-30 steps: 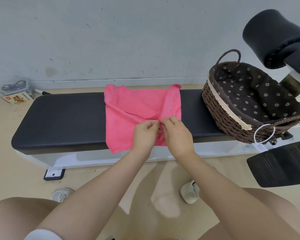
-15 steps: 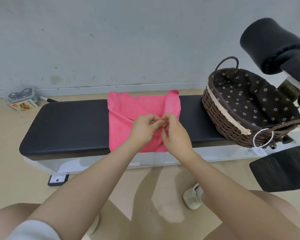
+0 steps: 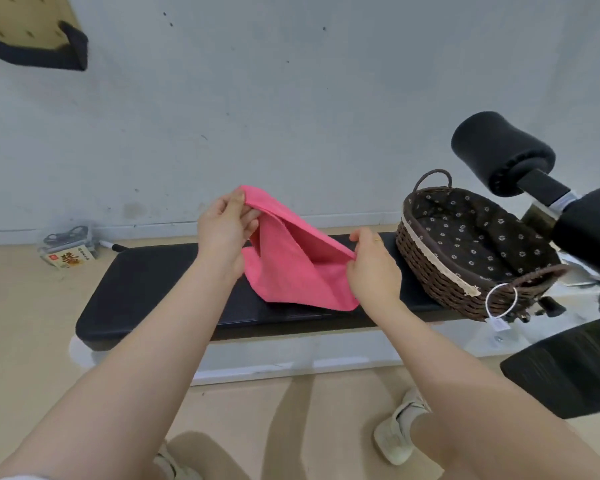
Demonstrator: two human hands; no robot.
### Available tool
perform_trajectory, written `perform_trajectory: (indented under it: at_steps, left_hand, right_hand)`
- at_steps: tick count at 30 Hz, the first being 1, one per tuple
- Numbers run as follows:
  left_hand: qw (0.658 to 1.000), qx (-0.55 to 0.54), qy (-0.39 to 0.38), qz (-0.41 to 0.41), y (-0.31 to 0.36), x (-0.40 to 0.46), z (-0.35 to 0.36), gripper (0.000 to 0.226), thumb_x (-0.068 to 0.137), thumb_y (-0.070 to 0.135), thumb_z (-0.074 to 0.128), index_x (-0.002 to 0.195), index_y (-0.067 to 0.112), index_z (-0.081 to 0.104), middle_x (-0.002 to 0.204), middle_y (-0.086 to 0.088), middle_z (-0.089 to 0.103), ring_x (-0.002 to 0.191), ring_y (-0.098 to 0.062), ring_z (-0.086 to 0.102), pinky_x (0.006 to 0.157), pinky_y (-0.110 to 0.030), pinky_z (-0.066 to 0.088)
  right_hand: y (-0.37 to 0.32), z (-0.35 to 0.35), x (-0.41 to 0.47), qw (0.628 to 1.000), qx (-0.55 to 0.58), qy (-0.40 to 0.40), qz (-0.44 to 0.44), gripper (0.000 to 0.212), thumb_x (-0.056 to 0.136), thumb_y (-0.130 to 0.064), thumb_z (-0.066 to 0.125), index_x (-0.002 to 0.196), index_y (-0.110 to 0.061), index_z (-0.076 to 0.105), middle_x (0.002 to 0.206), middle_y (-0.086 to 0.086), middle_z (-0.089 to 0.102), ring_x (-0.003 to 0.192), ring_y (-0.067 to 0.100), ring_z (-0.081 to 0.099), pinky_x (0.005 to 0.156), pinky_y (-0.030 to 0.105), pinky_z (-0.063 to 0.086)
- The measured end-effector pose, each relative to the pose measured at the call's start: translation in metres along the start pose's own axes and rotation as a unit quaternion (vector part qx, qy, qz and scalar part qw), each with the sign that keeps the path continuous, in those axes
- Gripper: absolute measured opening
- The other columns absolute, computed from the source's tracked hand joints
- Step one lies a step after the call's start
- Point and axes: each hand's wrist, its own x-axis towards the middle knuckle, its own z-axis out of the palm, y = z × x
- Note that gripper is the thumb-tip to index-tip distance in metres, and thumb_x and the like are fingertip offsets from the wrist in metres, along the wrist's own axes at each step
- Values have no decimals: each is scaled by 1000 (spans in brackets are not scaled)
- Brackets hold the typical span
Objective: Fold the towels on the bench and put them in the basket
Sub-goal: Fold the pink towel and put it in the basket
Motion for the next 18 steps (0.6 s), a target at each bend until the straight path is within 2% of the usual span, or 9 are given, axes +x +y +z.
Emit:
perform_trajectory:
  at_steps: [3, 6, 9, 11, 13, 14, 16, 18]
  left_hand:
    - [997, -70, 10, -26, 5, -8, -14, 12, 98, 23, 45, 92, 20, 55, 87, 5, 66, 70, 0, 66, 62, -12, 52]
    - [991, -123, 18, -40, 14, -15, -24, 12, 99, 22, 44, 93, 22, 54, 91, 5, 65, 79, -4, 64, 65, -15, 50]
    - [990, -136, 16, -34, 18, -21, -25, 14, 99, 23, 43, 91, 23, 54, 91, 6, 65, 82, -4, 64, 65, -16, 48]
    - [987, -155, 26, -35, 15, -23, -26, 15, 100, 25, 42, 92, 23, 55, 92, 6, 65, 83, -4, 64, 63, -15, 48]
    - [982, -179, 39, -42, 12, -24, -28, 15, 100, 26, 40, 93, 23, 54, 93, 6, 64, 83, -3, 63, 61, -14, 48]
    - [980, -189, 44, -43, 11, -24, -30, 15, 100, 27, 40, 94, 23, 53, 94, 7, 63, 83, -3, 63, 61, -14, 48]
    - [978, -197, 50, -34, 13, -22, -32, 16, 100, 28, 39, 95, 23, 53, 95, 7, 62, 83, -3, 62, 64, -14, 48]
    - [979, -198, 55, -9, 19, -22, -31, 15, 100, 27, 39, 95, 23, 53, 96, 8, 63, 83, -2, 64, 64, -14, 49]
  right_hand:
    - [11, -9, -4, 999, -39, 8, 27, 29, 87, -1, 43, 112, -13, 50, 116, 6, 52, 93, 29, 58, 64, 33, 37]
    - [25, -16, -6, 997, -48, -5, 64, 19, 88, -7, 47, 103, -14, 56, 110, 8, 53, 90, 29, 57, 64, 34, 41]
    - [27, -24, -11, 996, -19, 28, 87, 28, 87, -14, 52, 115, -14, 51, 118, 8, 52, 102, 29, 55, 70, 37, 45]
    - [21, -28, -13, 987, 63, 62, 135, 31, 91, -15, 47, 122, -11, 43, 118, 7, 54, 105, 31, 55, 72, 38, 43]
    - [11, -32, -9, 950, 216, 63, 215, 27, 94, -15, 39, 120, -8, 43, 107, 9, 57, 95, 31, 58, 72, 38, 45]
    - [6, -34, -6, 920, 305, 62, 240, 25, 93, -14, 37, 117, -7, 44, 98, 10, 58, 85, 29, 58, 70, 39, 48]
    - [-4, -41, -1, 836, 472, 88, 266, 20, 92, -8, 37, 109, -5, 47, 80, 10, 58, 61, 20, 56, 55, 32, 48]
    - [-16, -58, 3, 761, 580, 131, 259, 19, 92, -3, 42, 109, -4, 50, 77, 10, 60, 47, 12, 55, 43, 20, 43]
